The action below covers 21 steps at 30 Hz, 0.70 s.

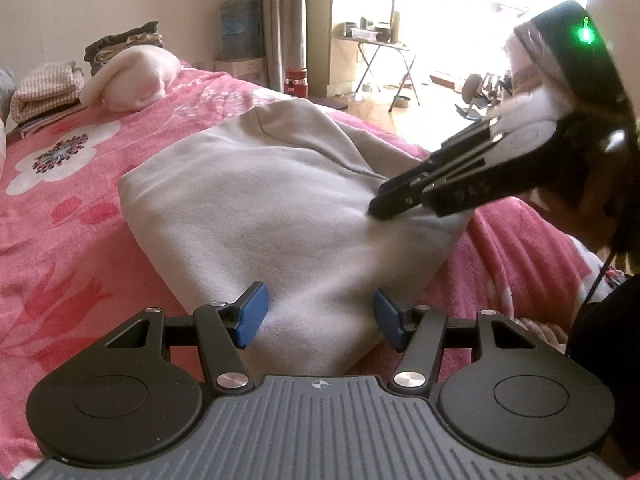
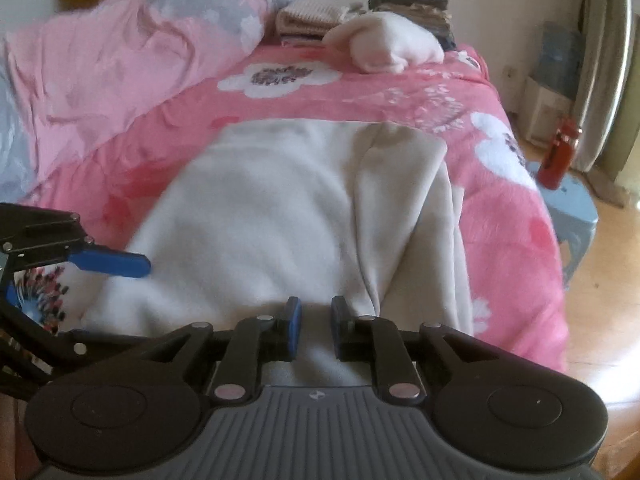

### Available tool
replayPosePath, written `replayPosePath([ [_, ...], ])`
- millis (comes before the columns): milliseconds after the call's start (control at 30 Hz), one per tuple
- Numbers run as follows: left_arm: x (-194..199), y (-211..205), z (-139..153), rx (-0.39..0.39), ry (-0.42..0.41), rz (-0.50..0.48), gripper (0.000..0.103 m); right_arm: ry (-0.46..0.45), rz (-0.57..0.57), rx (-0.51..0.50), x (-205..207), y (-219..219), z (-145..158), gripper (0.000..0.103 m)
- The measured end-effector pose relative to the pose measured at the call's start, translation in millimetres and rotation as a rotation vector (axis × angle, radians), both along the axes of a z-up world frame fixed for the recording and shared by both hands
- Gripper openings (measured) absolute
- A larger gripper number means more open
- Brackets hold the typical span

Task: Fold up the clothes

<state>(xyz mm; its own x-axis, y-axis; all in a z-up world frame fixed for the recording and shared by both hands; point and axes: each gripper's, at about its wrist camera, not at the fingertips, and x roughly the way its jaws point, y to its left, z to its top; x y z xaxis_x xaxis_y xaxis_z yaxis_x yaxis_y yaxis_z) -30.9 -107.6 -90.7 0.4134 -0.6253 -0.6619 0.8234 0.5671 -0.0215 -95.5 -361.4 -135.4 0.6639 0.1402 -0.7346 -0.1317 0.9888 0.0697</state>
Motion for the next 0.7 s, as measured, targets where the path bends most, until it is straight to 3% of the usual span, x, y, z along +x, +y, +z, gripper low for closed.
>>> replayPosePath([
  [300, 0.5, 7.1, 13.0, -0.046, 0.034, 0.022, 0.058, 0.017, -0.024, 0.048, -0.5, -5.3, 0.6, 0.016],
  [400, -0.1, 5.3, 9.3, -0.032, 0.041, 0.017, 0.058, 0.018, -0.026, 0.048, -0.4, -4.9, 0.2, 0.016],
  [567, -5.5, -3.8, 2.9, 0.033, -0.019, -0.010, 0.059, 0.020, -0.031, 0.042, -0.7, -3.4, 2.4, 0.016],
  [700, -4.0, -1.4, 1.7, 0.023, -0.008, -0.006, 0.059, 0.017, -0.046, 0.050, -2.9, -4.1, 9.4, 0.017],
])
